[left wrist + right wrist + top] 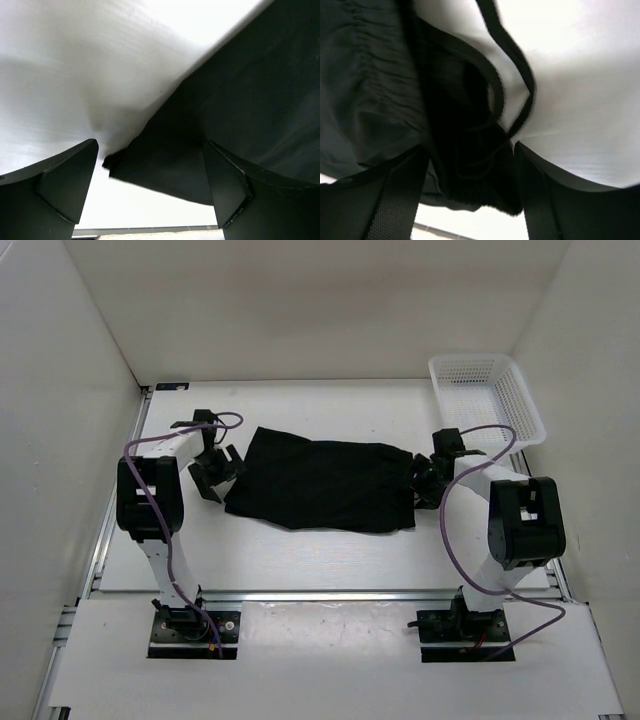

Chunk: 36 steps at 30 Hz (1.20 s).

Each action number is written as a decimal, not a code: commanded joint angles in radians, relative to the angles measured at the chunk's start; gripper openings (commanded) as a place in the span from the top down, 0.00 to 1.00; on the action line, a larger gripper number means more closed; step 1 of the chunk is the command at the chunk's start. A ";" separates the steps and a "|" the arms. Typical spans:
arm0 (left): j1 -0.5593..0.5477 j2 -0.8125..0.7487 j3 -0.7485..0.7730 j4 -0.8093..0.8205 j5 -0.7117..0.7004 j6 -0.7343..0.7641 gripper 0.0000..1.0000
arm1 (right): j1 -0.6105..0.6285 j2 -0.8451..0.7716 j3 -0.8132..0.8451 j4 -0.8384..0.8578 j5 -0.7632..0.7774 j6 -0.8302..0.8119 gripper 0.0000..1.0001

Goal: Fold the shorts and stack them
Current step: Fold the shorts

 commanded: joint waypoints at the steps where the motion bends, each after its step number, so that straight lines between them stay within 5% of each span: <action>1: 0.000 0.015 0.033 0.014 -0.009 0.014 0.04 | 0.058 0.057 0.012 0.050 0.069 -0.005 0.29; 5: 0.000 0.015 0.033 0.014 -0.009 0.014 0.07 | 0.119 0.103 0.035 0.050 0.175 0.006 0.47; 6: 0.000 0.015 0.033 0.014 -0.009 0.014 0.07 | 0.119 0.120 0.035 0.050 0.195 0.015 0.63; 10: 0.000 0.005 0.015 0.014 -0.009 0.025 0.08 | 0.142 0.143 0.057 0.050 0.238 0.026 0.99; 24: 0.031 -0.143 -0.013 -0.008 0.025 0.054 0.07 | 0.179 -0.064 0.279 -0.255 0.516 -0.138 0.99; 36: 0.013 -0.048 0.116 -0.028 0.062 0.063 0.09 | 0.335 0.022 0.634 -0.424 0.652 -0.263 0.99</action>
